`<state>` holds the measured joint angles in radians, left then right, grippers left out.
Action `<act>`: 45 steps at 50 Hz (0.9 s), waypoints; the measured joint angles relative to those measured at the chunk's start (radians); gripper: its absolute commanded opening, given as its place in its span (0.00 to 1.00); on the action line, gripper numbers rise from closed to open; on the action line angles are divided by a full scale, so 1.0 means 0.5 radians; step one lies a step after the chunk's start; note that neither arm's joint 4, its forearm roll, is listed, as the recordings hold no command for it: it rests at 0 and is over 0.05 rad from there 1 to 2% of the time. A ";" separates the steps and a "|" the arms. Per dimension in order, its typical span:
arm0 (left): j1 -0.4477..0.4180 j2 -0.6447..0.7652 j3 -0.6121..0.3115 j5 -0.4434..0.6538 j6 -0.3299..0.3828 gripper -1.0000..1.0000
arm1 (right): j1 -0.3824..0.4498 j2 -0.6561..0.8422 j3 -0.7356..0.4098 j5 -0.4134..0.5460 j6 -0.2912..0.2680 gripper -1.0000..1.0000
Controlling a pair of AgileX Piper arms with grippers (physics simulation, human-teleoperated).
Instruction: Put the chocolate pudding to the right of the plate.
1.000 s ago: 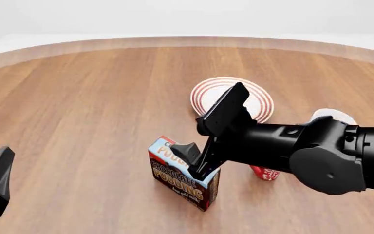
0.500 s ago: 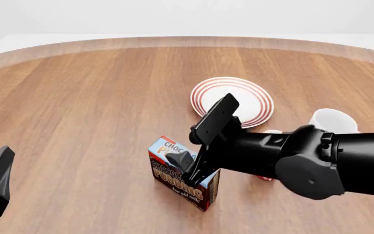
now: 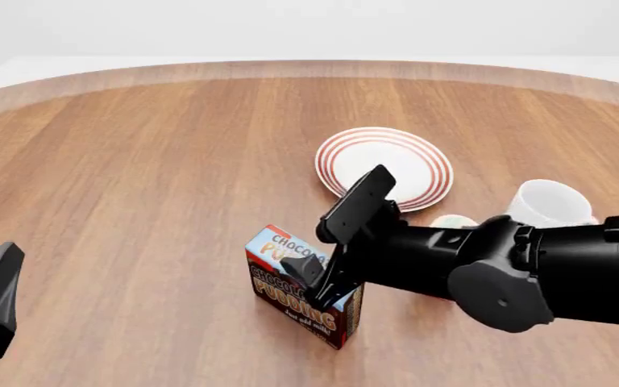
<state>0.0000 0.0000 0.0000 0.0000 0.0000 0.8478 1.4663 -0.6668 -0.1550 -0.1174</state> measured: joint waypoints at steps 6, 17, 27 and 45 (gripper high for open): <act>0.000 0.000 0.000 0.000 0.000 1.00 | -0.006 0.032 0.002 -0.018 0.004 1.00; 0.000 0.000 0.000 0.000 0.000 1.00 | -0.006 0.081 -0.007 -0.035 0.010 1.00; 0.000 0.000 0.000 0.000 0.000 1.00 | -0.002 0.110 -0.015 -0.046 0.020 1.00; 0.000 0.000 0.000 0.000 0.000 1.00 | 0.026 0.173 -0.018 -0.092 0.049 1.00</act>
<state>0.0000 0.0000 0.0000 0.0000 0.0000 0.8609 1.5529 -0.6757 -0.2008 -0.0931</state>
